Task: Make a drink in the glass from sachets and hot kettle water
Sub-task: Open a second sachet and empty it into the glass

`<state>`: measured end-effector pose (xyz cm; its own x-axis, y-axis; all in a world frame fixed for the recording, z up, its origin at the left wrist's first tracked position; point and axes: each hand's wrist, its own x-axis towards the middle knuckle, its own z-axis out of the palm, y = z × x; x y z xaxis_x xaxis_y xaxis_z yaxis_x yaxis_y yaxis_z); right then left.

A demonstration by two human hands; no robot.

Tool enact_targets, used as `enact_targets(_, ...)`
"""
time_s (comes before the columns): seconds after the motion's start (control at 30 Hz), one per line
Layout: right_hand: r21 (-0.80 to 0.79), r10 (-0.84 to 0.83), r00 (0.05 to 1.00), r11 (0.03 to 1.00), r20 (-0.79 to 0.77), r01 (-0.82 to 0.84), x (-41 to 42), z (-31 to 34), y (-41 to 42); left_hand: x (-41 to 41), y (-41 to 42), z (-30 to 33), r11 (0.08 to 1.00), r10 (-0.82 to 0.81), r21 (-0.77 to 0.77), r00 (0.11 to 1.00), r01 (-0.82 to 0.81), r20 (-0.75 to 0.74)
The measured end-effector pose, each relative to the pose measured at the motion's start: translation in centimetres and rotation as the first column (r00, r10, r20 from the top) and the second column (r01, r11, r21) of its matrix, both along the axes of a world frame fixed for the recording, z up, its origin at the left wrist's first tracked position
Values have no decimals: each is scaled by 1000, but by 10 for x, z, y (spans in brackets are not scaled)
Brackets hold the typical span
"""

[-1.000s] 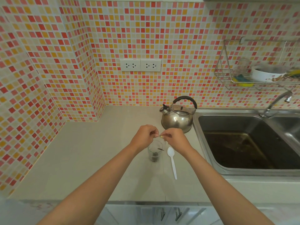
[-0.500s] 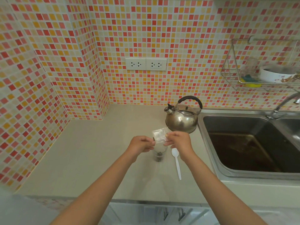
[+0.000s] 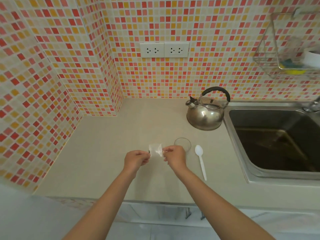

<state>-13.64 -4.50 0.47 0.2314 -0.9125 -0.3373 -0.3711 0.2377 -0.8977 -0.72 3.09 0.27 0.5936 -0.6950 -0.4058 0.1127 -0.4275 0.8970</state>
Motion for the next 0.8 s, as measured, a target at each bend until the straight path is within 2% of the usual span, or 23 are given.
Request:
enact_targets(0.17, -66, -5, 990, 998, -143, -4, 9, -29, 6, 6, -1, -25, 990, -32, 139, 994, 17, 107)
enact_targets(0.37, -130, 101, 934, 979, -344, -154, 20, -48, 17, 12, -5, -43, 966, -83, 259, 970, 21, 228)
enact_targets(0.57, -209, 190, 771, 898, -608, -386, 24, -52, 16, 12, -10, -50, 956, -160, 284, 936, 69, 312)
enact_targets(0.73, -258, 200, 658, 807, -726, -531, 22, -55, 17, 8, -9, -48, 940, -206, 333, 898, 72, 389)
enact_targets(0.8, -281, 198, 656, 787, -728, -550, 18, -53, 22, 6, -8, -48, 940, -210, 332, 896, 76, 391)
